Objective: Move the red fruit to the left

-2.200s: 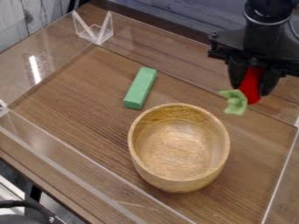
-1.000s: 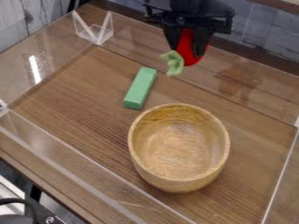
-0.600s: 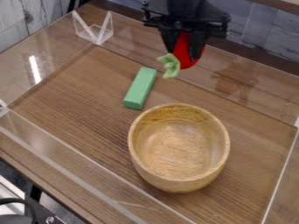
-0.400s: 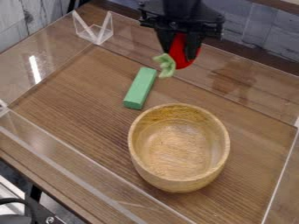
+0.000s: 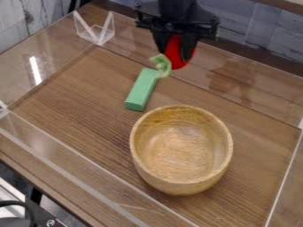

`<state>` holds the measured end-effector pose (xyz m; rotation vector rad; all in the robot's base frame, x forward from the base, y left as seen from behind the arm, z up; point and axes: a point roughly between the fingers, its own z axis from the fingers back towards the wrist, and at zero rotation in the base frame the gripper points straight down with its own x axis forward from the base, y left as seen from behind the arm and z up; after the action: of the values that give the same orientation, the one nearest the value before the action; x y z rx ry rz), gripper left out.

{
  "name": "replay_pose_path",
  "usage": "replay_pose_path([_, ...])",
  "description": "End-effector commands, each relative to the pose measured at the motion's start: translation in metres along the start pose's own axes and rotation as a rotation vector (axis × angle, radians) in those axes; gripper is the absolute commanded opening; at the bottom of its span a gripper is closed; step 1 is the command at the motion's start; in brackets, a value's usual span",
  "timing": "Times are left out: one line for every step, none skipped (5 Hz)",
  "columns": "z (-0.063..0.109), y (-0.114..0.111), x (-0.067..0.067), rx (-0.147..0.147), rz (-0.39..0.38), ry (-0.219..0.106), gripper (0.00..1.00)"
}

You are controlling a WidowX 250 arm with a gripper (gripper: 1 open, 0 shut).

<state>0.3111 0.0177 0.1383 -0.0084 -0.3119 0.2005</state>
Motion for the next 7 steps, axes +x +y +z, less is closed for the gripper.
replay_pose_path([0.012, 0.010, 0.016, 0.006, 0.005, -0.060, 0.00])
replay_pose_path([0.011, 0.016, 0.018, 0.010, -0.007, -0.063, 0.00])
replay_pose_path([0.011, 0.023, 0.021, 0.012, -0.019, -0.066, 0.00])
replay_pose_path([0.010, 0.029, 0.023, 0.014, -0.028, -0.070, 0.00])
replay_pose_path([0.008, 0.030, 0.024, 0.018, -0.029, -0.070, 0.00])
replay_pose_path([0.006, 0.030, 0.025, 0.016, -0.044, -0.072, 0.00])
replay_pose_path([0.004, 0.029, 0.026, 0.015, -0.057, -0.074, 0.00])
